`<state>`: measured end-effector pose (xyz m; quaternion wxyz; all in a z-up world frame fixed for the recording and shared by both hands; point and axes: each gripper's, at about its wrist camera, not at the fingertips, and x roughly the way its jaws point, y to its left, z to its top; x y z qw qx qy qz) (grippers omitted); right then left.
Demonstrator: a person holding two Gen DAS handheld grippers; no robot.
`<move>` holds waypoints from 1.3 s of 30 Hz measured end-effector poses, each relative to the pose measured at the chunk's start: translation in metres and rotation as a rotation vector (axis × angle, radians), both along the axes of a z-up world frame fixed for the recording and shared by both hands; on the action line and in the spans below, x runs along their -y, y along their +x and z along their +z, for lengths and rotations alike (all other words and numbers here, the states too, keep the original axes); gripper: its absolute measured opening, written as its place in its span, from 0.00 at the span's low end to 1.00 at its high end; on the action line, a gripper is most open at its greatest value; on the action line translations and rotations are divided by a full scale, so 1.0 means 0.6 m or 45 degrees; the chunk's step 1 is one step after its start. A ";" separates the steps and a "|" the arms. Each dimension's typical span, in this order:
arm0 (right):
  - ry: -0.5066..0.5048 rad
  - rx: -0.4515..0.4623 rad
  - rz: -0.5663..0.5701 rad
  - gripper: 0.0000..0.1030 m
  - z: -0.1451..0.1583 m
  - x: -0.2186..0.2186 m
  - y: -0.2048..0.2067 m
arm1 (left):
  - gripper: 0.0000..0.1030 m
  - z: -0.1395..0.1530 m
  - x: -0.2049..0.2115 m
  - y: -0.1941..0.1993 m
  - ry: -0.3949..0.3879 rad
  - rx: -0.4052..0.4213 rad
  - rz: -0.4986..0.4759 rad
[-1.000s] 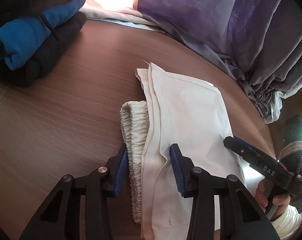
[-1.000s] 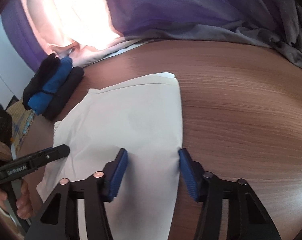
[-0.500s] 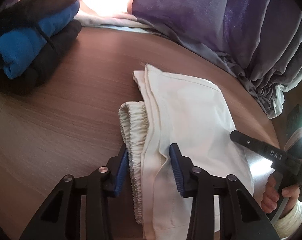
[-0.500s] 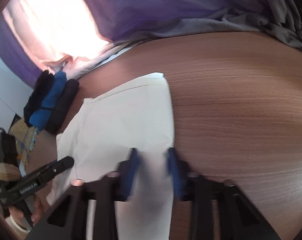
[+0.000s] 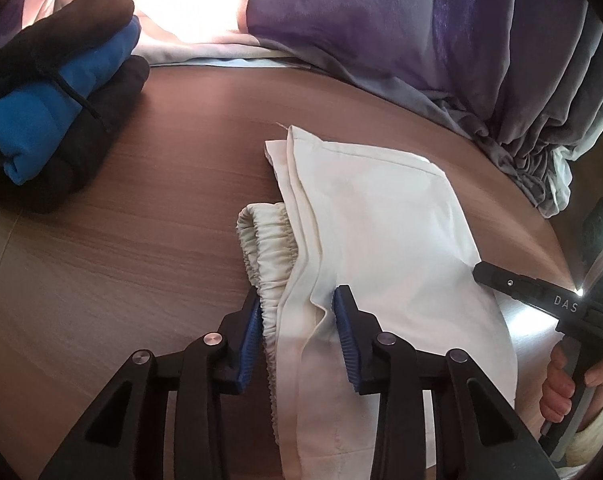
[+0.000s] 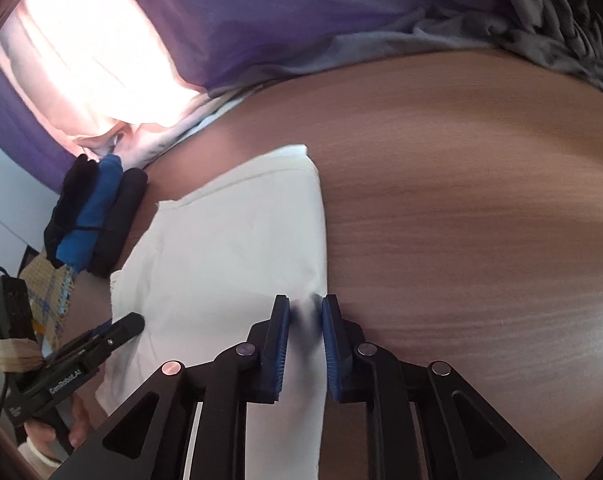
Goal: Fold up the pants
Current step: 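Close both grippers on the folded pants edge, then lift the folded pants with both grippers and carry them toward the navy stack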
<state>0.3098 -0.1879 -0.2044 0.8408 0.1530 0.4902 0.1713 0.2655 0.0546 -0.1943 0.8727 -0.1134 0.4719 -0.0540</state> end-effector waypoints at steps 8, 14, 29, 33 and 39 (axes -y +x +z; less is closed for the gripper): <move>0.106 -0.021 -0.025 0.19 -0.013 0.009 0.003 | 0.42 -0.005 0.007 0.007 0.020 -0.002 -0.007; 0.116 -0.022 -0.027 0.10 -0.009 0.006 0.005 | 0.26 0.009 -0.001 0.005 -0.040 0.008 0.007; -0.161 0.277 0.073 0.07 0.100 -0.040 -0.058 | 0.17 0.088 -0.009 -0.043 -0.078 0.172 0.022; -0.159 0.340 0.074 0.07 0.127 -0.041 -0.076 | 0.17 0.124 -0.012 -0.064 -0.069 0.240 0.028; -0.144 0.457 0.100 0.07 0.175 -0.056 -0.099 | 0.17 0.177 -0.032 -0.092 -0.053 0.319 0.073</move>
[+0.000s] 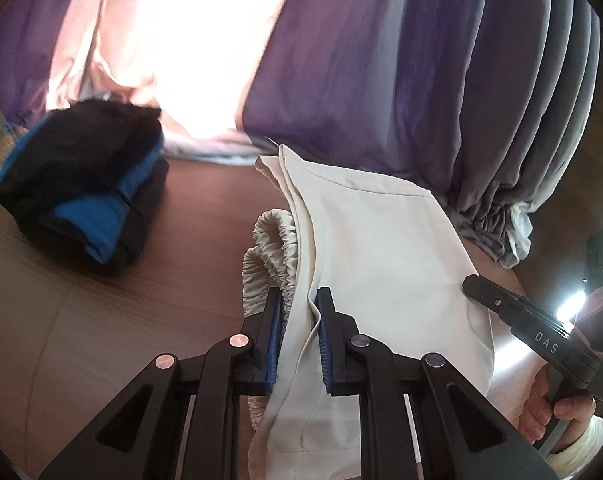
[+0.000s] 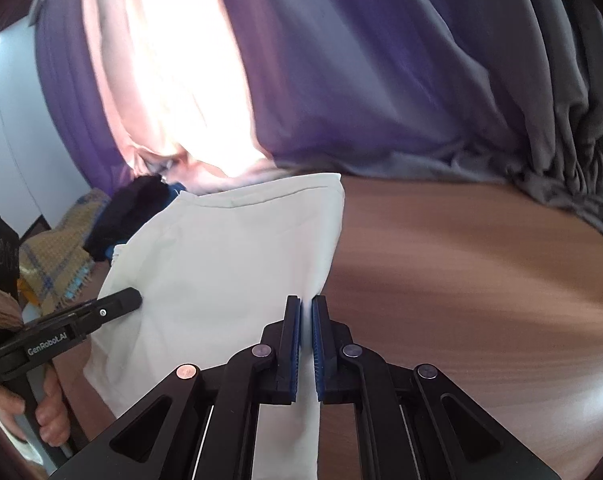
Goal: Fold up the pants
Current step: 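Lift the folded pants with both grippers and carry them toward the navy stack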
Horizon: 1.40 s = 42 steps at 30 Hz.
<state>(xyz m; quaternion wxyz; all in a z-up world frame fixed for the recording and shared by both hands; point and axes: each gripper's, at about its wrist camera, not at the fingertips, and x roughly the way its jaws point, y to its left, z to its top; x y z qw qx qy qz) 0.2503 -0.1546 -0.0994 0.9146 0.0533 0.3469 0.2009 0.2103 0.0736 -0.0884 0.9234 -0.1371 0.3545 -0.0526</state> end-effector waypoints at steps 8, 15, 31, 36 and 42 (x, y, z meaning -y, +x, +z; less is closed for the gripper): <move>0.014 0.128 0.064 0.07 0.052 -0.051 -0.014 | 0.17 0.050 -0.049 -0.036 0.045 0.097 0.051; 0.024 0.183 0.095 0.07 0.077 -0.102 -0.020 | 0.17 0.081 -0.108 -0.052 0.086 0.170 0.066; -0.013 0.256 -0.021 0.07 0.105 -0.332 -0.006 | 0.17 0.119 -0.351 -0.005 0.110 0.209 -0.096; -0.018 0.250 -0.061 0.07 0.107 -0.410 0.018 | 0.17 0.116 -0.432 0.026 0.137 0.210 -0.153; -0.058 0.245 -0.098 0.07 0.101 -0.494 0.056 | 0.17 0.105 -0.508 0.078 0.133 0.181 -0.188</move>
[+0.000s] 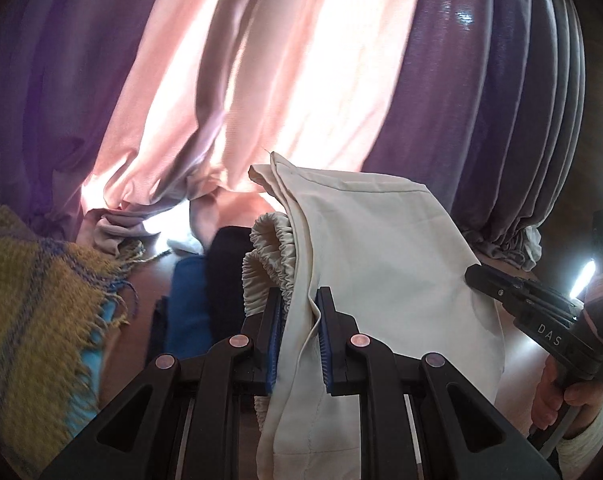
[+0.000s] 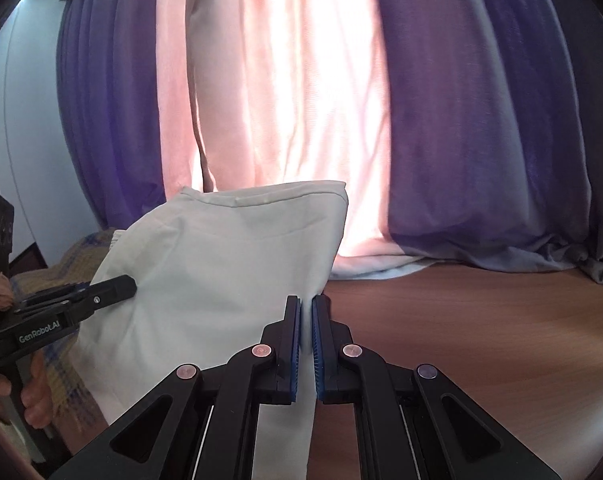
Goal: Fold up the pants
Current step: 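Lift the folded pants with both grippers and carry them toward the navy stack, then lower the pants onto the navy garment stack and open both grippers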
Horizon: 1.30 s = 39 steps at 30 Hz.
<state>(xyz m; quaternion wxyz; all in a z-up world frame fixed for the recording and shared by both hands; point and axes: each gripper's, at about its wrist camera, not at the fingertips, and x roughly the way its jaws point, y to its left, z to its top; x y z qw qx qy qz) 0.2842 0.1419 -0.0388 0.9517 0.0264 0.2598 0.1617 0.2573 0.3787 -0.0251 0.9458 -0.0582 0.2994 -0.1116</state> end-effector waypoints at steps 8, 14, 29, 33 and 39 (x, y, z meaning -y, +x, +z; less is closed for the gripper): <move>-0.023 -0.056 -0.026 0.07 0.000 -0.069 0.076 | 0.17 -0.034 -0.065 0.083 -0.073 -0.084 -0.017; -0.013 -0.149 -0.044 0.07 -0.026 -0.090 0.114 | 0.17 -0.067 -0.081 0.114 -0.078 -0.150 -0.041; -0.093 -0.254 -0.276 0.08 -0.064 -0.062 0.125 | 0.30 -0.082 -0.099 0.105 -0.009 -0.147 0.060; -0.097 -0.202 -0.284 0.12 -0.048 -0.065 0.097 | 0.42 -0.058 -0.105 0.082 0.043 -0.086 0.114; -0.144 -0.166 -0.222 0.35 -0.026 -0.086 0.055 | 0.42 -0.048 -0.098 0.053 0.129 -0.067 0.085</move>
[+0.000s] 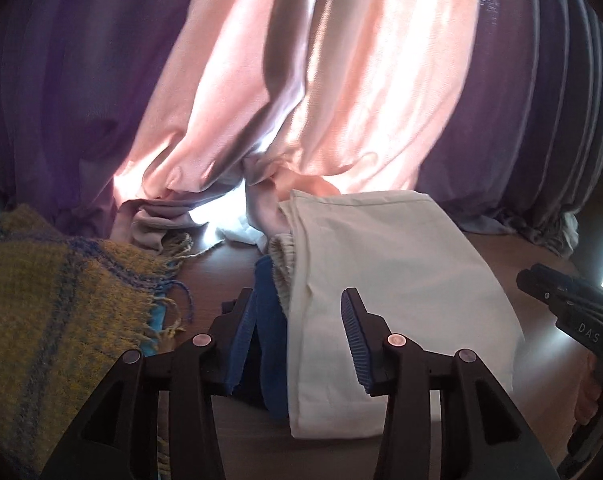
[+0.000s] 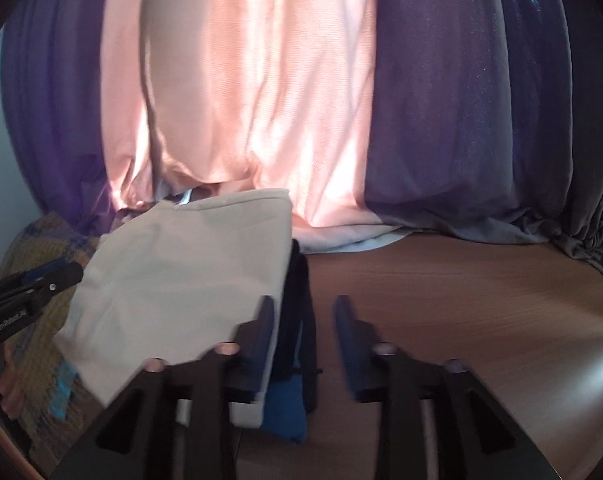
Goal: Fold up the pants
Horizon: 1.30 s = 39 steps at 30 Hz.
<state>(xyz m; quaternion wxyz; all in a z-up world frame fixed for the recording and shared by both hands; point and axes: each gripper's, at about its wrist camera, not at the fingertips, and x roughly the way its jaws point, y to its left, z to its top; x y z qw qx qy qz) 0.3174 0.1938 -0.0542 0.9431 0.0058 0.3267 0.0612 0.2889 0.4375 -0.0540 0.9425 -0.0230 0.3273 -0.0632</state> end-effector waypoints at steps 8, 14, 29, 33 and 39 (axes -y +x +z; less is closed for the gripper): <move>-0.032 -0.019 0.015 0.35 -0.019 -0.017 -0.041 | 0.42 -0.032 -0.009 -0.014 0.062 -0.068 0.071; -0.026 -0.049 -0.038 0.37 -0.017 -0.002 -0.058 | 0.49 -0.007 0.018 -0.048 0.118 -0.087 0.068; 0.010 -0.009 -0.010 0.79 0.084 0.053 -0.170 | 0.86 0.104 0.145 -0.197 0.171 0.040 0.067; -0.011 0.026 -0.027 0.80 0.105 0.069 -0.213 | 0.90 0.116 0.165 -0.236 0.161 0.063 0.083; -0.040 0.033 -0.030 0.81 0.114 0.096 -0.270 | 0.93 0.126 0.199 -0.298 0.192 0.084 0.102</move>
